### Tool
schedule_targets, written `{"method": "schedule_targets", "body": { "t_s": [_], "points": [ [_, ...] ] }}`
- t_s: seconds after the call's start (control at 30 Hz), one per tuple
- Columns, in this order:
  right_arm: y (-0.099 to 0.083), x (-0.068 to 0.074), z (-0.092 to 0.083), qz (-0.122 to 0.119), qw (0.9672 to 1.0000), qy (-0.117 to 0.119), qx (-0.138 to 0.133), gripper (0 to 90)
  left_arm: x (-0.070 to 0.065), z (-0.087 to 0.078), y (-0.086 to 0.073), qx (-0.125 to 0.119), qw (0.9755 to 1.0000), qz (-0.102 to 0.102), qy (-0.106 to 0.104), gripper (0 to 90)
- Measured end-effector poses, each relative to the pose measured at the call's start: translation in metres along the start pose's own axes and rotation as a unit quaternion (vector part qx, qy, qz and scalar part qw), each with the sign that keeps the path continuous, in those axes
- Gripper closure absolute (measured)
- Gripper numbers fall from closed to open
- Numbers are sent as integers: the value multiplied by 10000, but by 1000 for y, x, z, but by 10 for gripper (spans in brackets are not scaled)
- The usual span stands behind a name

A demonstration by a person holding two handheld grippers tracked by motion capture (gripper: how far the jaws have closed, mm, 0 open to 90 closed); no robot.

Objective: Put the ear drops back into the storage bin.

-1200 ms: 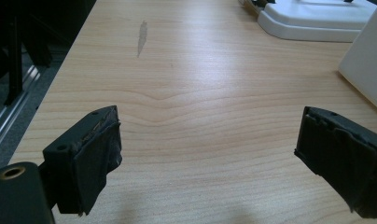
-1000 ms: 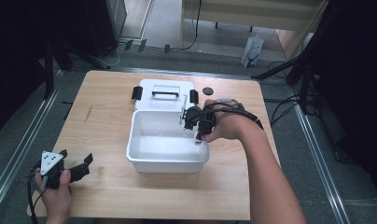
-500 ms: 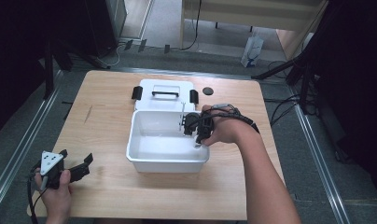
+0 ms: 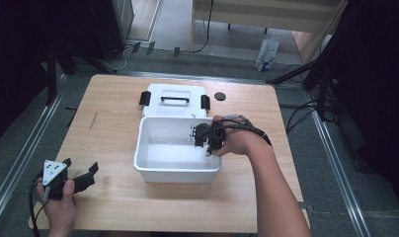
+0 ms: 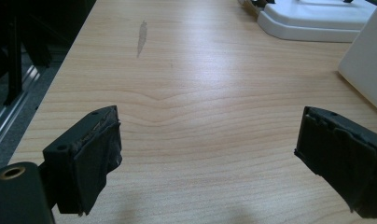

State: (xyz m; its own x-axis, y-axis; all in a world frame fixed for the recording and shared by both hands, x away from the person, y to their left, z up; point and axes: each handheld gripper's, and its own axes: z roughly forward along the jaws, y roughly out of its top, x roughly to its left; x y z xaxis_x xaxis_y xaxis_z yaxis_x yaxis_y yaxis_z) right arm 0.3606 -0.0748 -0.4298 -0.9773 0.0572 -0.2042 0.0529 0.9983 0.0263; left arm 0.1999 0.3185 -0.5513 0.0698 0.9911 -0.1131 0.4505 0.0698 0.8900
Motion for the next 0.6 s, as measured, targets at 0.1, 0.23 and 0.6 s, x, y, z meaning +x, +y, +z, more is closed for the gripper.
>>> {"method": "schedule_targets", "body": {
  "t_s": [0.1,0.23,0.6],
  "points": [
    [0,2,6,15,10000,42,47,718,0,0,0,11,10000,-1,-20,74],
    [2,2,11,23,9999,95,72,718,0,0,0,18,10000,-9,-23,74],
    [4,1,11,90,9998,130,118,715,0,0,0,19,10000,-8,-22,74]
  ]
}}
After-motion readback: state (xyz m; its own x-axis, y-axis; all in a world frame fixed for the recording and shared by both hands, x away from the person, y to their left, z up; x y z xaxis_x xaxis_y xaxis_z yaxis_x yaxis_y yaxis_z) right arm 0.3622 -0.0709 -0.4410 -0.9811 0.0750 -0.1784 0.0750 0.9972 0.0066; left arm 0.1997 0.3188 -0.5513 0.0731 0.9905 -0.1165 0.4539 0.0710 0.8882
